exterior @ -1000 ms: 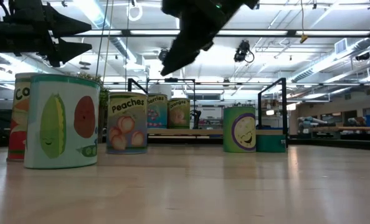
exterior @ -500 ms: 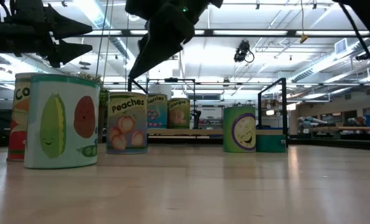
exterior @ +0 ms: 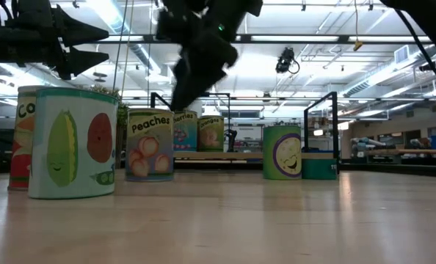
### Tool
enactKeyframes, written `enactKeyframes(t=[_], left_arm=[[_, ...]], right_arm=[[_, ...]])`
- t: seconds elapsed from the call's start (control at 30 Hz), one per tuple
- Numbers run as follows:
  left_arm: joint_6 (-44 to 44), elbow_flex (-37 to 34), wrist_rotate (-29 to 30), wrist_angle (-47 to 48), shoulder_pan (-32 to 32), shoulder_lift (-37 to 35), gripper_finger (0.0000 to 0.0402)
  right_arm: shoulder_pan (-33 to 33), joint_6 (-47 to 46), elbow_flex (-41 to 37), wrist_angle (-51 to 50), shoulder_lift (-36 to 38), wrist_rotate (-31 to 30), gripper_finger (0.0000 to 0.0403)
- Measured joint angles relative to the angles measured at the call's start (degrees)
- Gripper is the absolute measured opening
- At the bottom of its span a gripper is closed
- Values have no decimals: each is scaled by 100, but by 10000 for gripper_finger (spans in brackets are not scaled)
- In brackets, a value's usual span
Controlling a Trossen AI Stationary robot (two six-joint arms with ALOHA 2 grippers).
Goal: Pick and place cans onto a shelf
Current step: Put the canned peaches on the shelf
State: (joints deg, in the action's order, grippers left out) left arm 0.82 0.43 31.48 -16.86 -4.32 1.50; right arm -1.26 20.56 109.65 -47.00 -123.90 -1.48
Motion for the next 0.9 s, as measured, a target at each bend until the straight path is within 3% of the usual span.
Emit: enactKeyframes(t=[0.13,0.37,0.67,0.9], left_arm=[[2,0,0,-6,0,0,392],[26,0,-2,-24,0,0,392],[-38,0,0,-19,1,0,392],[2,0,0,-28,2,-2,392]], right_arm=[[206,-140,-195,-113,-110,-8,400],[330,103,-809,1224,-177,547,400],[332,298,-820,1890,-175,1596,395],[307,243,-820,2447,-443,1658,371]])
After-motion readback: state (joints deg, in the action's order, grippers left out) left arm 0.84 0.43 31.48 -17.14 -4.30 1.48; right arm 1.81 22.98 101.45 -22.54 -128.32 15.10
